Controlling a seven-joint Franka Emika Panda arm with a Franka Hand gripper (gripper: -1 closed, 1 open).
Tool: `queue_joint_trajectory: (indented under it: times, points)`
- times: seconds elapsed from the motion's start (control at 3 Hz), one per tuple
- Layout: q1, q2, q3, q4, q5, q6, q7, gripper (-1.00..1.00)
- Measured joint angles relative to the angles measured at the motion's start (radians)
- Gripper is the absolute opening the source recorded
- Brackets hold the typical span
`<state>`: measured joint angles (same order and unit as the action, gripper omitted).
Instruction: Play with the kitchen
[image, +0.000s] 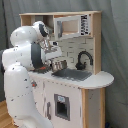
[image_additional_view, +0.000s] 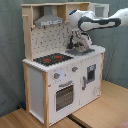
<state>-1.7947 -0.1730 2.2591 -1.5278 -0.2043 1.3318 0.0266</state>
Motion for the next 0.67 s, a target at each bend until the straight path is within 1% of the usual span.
queue_joint_trajectory:
  times: [0.67]
  points:
    - [-0.031, 0.000, -0.012, -0.073, -0.001, 0.159, -0.091, -1.00]
